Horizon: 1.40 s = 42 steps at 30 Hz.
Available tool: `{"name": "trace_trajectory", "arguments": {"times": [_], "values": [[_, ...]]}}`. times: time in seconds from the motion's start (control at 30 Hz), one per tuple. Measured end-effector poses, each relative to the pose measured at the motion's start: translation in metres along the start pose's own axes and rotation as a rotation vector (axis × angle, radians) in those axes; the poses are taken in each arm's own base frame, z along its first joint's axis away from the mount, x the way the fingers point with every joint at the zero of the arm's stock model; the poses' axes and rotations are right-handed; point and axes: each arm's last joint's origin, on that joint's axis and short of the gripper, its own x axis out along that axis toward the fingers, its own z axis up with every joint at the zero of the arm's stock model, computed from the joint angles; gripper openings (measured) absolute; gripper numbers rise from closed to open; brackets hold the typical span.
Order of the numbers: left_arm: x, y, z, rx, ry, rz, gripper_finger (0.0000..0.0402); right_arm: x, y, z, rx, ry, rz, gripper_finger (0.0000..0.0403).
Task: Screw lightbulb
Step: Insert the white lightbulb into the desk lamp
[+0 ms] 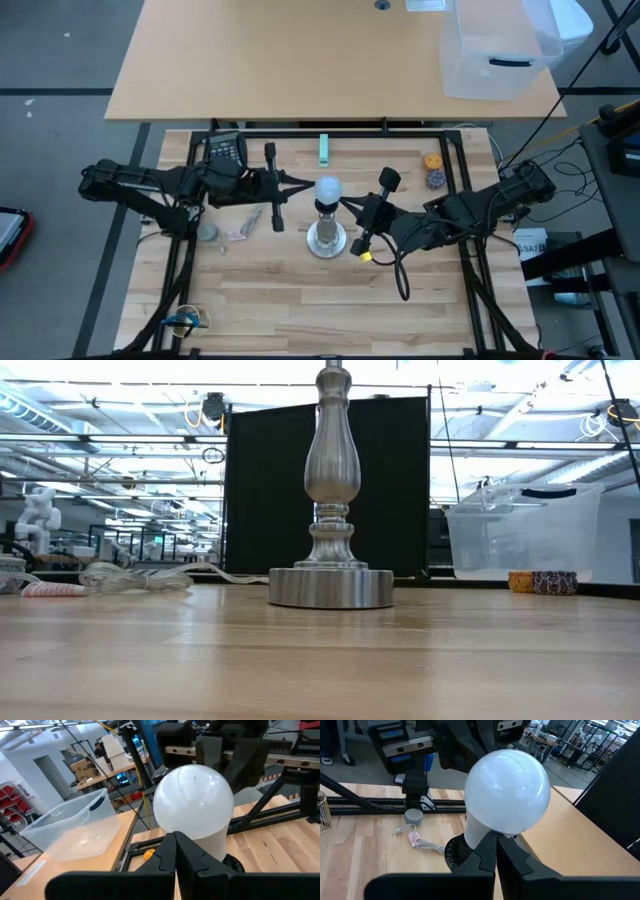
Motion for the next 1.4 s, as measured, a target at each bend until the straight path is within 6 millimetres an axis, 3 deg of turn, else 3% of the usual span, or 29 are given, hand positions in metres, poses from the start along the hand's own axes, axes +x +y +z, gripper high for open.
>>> {"name": "trace_trajectory", "arguments": {"times": [1.03,1.4], "values": [[-0.001,0.002,-0.006,-0.006,0.075,0.062,0.0001,-0.014,0.012,-0.001,-0.002,-0.011,0.038,0.0000],[-0.021,-0.001,0.004,-0.011,0.060,0.075,0.0001,-0.013,0.008,-0.004,0.006,0.006,-0.054,0.0000]]}}
